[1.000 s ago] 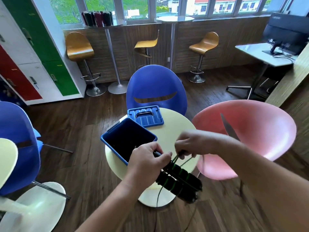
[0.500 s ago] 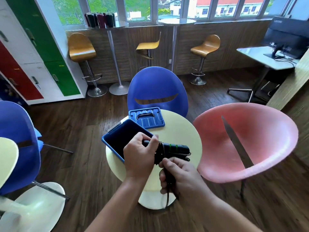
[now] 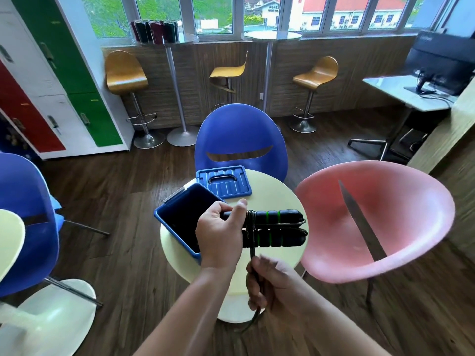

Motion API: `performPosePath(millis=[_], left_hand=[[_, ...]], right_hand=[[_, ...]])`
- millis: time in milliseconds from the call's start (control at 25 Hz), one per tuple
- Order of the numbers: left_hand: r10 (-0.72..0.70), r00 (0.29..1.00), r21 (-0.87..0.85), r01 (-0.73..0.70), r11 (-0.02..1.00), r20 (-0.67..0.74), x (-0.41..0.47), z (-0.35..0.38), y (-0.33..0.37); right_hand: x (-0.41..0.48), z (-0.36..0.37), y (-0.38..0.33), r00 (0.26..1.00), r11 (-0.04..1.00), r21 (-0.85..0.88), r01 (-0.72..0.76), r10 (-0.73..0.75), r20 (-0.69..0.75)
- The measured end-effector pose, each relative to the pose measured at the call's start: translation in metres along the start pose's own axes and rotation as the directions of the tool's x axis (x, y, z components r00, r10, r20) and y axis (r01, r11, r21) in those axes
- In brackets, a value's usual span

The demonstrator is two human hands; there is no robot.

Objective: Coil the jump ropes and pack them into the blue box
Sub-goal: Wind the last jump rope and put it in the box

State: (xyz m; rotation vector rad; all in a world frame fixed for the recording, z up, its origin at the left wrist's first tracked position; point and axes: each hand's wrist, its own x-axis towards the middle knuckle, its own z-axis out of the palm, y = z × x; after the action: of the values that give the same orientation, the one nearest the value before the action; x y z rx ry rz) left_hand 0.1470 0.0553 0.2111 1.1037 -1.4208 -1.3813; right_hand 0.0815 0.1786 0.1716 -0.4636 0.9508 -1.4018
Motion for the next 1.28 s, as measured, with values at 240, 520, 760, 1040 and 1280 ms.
performPosePath(millis=[240,520,760,1040,1280], left_hand=[[-0.139,0.985,-0.132,0.152,0.980,0.100,-0.007,-0.011,0.011],[-0.123,0.869,0.266,-0.010,0.964,0.479,-0.011,-0.032,0.012],[0.032,0.896,0.605,-0.325,0.727,0.442,-0.003,-0.040,0.013],[0.294,0.949,0.490,-0.309,0.815,0.109,0.014,-0.032,0.001],[0.159,0.987,0.219,-0.149,0.964,-0.029,0.012,-0.010,0.002]], right_hand=[[0.005,-0.027,-0.030,0.997,0.934,-0.353,-0.057,0.074,0.037],[0.028,-0.009,-0.103,0.956,0.332,-0.937,-0.108,0.294,-0.006],[0.028,0.025,-0.131,0.968,-0.109,-0.988,-0.107,0.216,-0.129],[0.006,0.042,-0.072,0.979,0.765,-0.637,-0.094,-0.046,-0.201],[-0.003,0.040,-0.011,0.953,0.955,-0.268,0.130,-0.195,-0.231]])
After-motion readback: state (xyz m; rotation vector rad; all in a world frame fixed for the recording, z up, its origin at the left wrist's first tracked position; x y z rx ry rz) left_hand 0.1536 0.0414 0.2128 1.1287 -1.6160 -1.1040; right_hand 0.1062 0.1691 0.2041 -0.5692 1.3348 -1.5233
